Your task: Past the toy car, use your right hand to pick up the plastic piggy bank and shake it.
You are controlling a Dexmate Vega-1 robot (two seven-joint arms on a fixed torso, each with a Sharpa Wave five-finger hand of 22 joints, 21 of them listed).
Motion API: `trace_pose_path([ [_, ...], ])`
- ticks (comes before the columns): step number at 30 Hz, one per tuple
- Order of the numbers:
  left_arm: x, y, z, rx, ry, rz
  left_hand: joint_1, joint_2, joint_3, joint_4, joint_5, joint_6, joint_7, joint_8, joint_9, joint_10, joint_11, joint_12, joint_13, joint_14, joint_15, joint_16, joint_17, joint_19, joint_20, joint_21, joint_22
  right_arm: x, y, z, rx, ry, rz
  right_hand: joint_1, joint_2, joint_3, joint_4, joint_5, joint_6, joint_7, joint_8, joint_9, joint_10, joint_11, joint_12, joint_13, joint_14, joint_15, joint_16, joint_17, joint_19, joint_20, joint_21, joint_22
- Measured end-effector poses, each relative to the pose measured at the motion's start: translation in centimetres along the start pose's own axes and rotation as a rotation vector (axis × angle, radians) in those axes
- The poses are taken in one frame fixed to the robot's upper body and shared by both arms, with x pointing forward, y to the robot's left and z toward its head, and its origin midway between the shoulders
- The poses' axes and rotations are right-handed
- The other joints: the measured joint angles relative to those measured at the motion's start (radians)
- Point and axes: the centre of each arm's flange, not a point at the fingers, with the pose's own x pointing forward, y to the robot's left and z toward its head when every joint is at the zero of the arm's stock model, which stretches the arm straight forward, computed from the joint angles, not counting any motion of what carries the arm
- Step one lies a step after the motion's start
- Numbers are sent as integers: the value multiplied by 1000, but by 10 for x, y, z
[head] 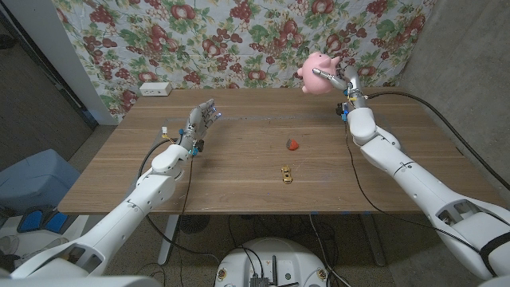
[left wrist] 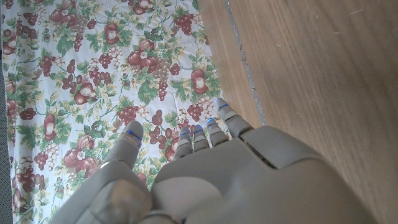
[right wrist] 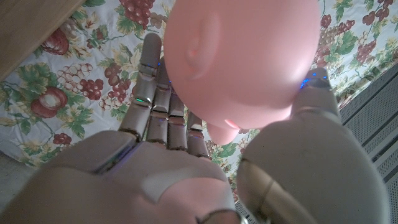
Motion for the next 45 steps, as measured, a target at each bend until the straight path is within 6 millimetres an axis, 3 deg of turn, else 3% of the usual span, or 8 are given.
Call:
trace_pose_path([
  [7, 1, 0, 0, 0, 0, 1, 0, 0, 0, 0, 0, 0, 0, 0, 0, 0, 0, 0, 0, 0, 0, 0, 0, 0, 0, 0, 0, 3, -1, 0, -10, 1, 35, 0, 0, 0, 0, 0, 0, 0, 0, 0, 0, 0, 0, 0, 0, 0, 5, 0, 0, 0, 2, 0],
  [45, 5, -1, 0, 1, 4, 2, 0, 0, 0, 0, 0, 0, 0, 0, 0, 0, 0, 0, 0, 0, 0, 0, -2, 0, 0, 0, 0, 35, 10, 8, -128, 133, 568, 0, 0, 0, 0, 0, 11, 0, -5, 0, 4, 4, 0, 0, 0, 0, 12, 0, -13, 13, 13, -5],
])
